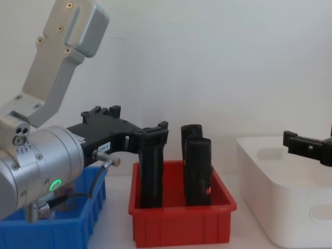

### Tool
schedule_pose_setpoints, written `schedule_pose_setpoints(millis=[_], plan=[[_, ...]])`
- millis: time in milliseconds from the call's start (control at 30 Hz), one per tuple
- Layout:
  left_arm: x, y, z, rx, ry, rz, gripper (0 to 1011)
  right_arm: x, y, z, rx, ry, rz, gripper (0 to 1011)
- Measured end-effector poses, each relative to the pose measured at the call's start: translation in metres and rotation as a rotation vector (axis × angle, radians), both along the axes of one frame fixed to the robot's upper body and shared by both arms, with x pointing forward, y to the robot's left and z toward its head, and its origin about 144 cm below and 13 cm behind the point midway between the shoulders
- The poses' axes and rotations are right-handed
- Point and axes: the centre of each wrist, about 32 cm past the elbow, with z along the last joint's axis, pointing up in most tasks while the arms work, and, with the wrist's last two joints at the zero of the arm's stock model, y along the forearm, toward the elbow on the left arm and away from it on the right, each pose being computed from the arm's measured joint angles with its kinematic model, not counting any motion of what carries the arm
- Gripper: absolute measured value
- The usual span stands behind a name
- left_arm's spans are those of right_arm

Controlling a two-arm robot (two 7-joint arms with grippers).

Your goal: Pick the cotton swabs from the blue box and place them into the white box.

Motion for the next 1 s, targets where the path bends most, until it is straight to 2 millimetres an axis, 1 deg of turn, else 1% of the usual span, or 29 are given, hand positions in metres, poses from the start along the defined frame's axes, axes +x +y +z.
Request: schedule_pose_setpoints(millis=[1000], plan=[[0.0005, -0.0001, 0.0002, -0.003, 0.000, 0.001, 1008, 0.0000, 0.0000, 0.0000, 0.000, 0.000, 0.000, 1002]])
